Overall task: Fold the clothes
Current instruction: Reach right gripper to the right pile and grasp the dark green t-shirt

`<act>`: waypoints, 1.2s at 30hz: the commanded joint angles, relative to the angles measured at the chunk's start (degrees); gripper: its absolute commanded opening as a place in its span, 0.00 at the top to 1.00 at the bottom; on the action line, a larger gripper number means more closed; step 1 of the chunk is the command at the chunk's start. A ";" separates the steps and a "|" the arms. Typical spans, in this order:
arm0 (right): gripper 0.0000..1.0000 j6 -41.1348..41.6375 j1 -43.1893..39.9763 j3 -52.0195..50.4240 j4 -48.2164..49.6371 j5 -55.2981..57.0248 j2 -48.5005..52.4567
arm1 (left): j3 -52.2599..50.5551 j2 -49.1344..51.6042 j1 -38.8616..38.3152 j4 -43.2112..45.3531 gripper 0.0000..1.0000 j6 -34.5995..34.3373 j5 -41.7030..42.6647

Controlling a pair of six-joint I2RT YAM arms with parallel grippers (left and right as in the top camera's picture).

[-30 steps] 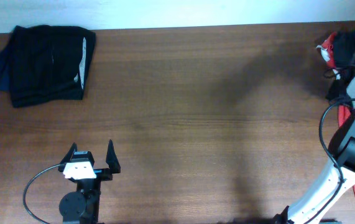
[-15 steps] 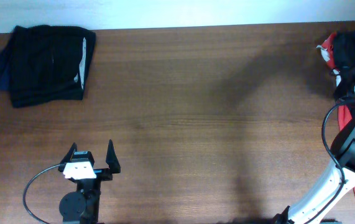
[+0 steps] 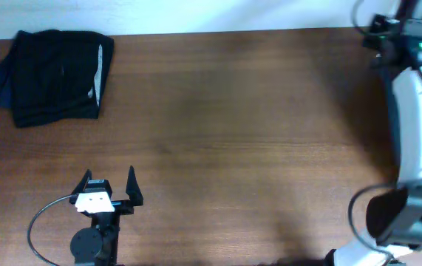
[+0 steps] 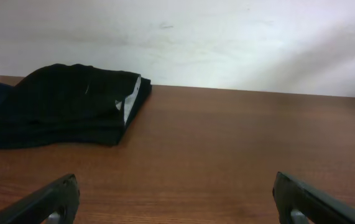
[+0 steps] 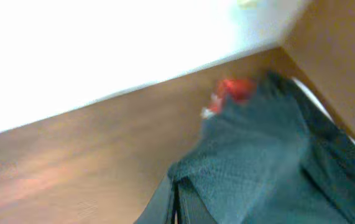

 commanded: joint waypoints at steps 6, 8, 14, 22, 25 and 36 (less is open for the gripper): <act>0.96 0.37 37.42 4.90 2.27 -4.15 -3.39 | -0.28 -0.28 -0.24 -0.11 0.01 0.70 0.00; 0.96 0.44 44.41 4.90 3.58 -8.87 -0.52 | -0.28 -0.28 -0.24 -0.11 0.01 0.70 0.00; 0.93 1.03 61.00 4.90 4.04 -14.60 7.82 | -0.28 -0.28 -0.24 -0.11 0.01 0.70 0.02; 0.01 7.32 51.54 5.01 -15.69 -3.26 -6.97 | -0.28 -0.28 -0.24 -0.11 0.01 0.70 0.00; 0.01 8.31 43.43 5.01 -35.43 -3.61 -11.78 | -0.28 -0.28 -0.24 -0.11 0.01 0.70 0.00; 0.01 45.27 26.25 -28.76 -48.26 3.17 -16.06 | -0.28 -0.28 -0.24 -0.11 0.01 0.70 0.00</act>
